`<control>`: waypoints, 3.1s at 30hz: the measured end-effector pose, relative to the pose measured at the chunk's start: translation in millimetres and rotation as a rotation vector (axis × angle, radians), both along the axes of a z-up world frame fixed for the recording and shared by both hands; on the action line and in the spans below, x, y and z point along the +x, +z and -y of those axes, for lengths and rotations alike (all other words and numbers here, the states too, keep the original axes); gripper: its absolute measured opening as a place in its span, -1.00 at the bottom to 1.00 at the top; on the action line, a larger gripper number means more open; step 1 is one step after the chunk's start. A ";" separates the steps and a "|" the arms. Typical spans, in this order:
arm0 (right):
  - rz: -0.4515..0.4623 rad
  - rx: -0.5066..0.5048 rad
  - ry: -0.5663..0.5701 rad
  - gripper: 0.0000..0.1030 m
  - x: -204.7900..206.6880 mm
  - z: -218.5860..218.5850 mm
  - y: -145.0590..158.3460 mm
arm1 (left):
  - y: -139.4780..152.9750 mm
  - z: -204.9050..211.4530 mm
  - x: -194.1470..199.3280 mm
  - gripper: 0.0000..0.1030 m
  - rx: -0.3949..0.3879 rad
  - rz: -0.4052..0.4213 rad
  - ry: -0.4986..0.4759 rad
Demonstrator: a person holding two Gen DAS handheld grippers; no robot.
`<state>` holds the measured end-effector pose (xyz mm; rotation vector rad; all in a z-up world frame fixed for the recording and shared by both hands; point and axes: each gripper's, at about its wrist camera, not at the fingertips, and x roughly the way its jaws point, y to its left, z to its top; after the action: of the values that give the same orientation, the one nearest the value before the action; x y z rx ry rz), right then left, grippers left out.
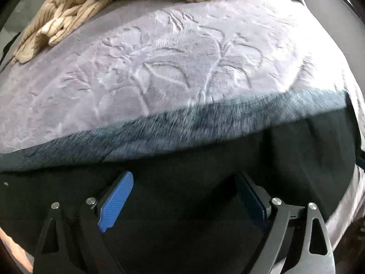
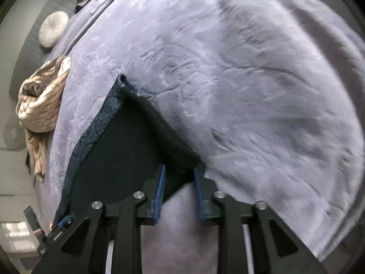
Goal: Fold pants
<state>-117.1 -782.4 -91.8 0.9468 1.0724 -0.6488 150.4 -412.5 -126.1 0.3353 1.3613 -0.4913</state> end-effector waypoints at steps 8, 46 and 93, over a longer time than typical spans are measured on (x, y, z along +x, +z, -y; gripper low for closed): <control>0.168 0.086 0.133 -0.16 7.3 -59.0 35.6 | 36.5 -128.9 0.6 0.78 0.087 0.067 0.162; 0.094 0.075 0.761 0.02 250.1 -356.5 -18.2 | 0.8 -279.6 113.5 1.00 0.039 0.169 0.423; -0.031 0.041 0.293 0.05 13.2 -302.8 45.3 | 79.3 -158.7 -49.8 1.00 -0.006 0.081 -0.157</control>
<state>-103.9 -479.6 -46.5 0.7958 1.2273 -0.4025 100.6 -253.8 -46.8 0.4552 1.2607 -0.6054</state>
